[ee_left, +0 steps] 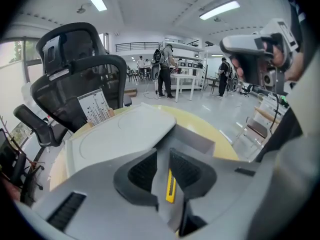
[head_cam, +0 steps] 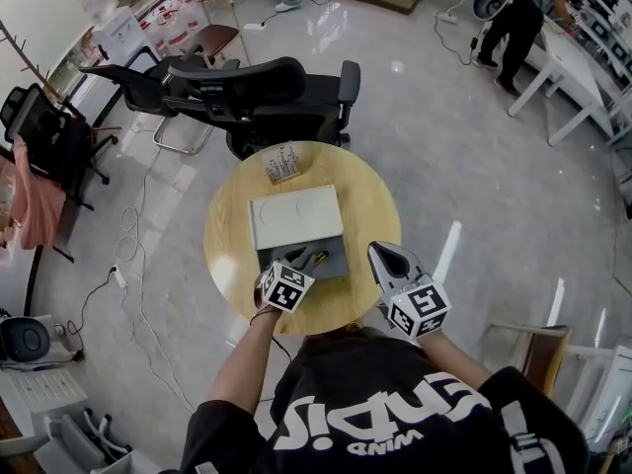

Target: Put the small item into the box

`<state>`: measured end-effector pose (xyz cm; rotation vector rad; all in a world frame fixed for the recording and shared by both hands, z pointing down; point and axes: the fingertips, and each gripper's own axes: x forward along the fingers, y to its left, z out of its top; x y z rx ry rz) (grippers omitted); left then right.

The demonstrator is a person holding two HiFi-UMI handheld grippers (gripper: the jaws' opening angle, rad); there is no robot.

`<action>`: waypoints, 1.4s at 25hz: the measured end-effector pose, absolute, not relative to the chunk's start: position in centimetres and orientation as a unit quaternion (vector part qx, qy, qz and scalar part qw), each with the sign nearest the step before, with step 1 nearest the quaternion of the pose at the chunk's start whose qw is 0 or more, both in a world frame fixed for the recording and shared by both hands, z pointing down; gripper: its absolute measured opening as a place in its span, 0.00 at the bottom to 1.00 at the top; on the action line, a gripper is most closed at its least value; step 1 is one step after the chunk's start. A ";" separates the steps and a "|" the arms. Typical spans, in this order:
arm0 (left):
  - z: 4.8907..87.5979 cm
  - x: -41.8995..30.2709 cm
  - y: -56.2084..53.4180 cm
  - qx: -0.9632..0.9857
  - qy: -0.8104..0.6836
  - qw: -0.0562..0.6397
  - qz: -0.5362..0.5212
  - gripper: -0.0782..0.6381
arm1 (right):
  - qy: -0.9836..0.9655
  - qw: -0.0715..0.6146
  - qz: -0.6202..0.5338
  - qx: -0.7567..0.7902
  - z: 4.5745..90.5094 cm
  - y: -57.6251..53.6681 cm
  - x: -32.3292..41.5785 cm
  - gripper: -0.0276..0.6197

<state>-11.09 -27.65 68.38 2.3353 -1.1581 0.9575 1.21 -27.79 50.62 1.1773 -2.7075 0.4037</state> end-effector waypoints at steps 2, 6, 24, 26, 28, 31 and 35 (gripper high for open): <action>67.3 -11.1 -27.8 0.829 -0.421 0.181 0.322 0.21 | -0.906 0.081 0.135 0.392 50.7 -27.7 1.1 0.05; 64.6 -11.0 -27.8 0.833 -0.443 0.173 0.282 0.14 | -0.907 0.082 0.135 0.390 50.6 -27.5 1.1 0.04; 47.8 -13.0 -23.0 0.837 -0.525 0.110 0.106 0.12 | -0.922 0.047 0.119 0.365 47.6 -26.5 0.5 0.04; 47.2 -13.9 -22.3 0.830 -0.540 0.109 0.090 0.12 | -0.923 0.043 0.116 0.364 47.3 -26.3 0.5 0.04; 46.9 -14.5 -21.7 0.825 -0.550 0.106 0.072 0.12 | -0.924 0.040 0.112 0.363 47.1 -26.2 0.6 0.04; 47.0 -15.5 -21.0 0.813 -0.571 0.102 0.041 0.12 | -0.924 0.038 0.108 0.364 47.1 -26.0 0.8 0.04; 47.4 -15.8 -20.4 0.800 -0.590 0.105 0.028 0.12 | -0.925 0.038 0.107 0.362 47.7 -25.6 0.9 0.04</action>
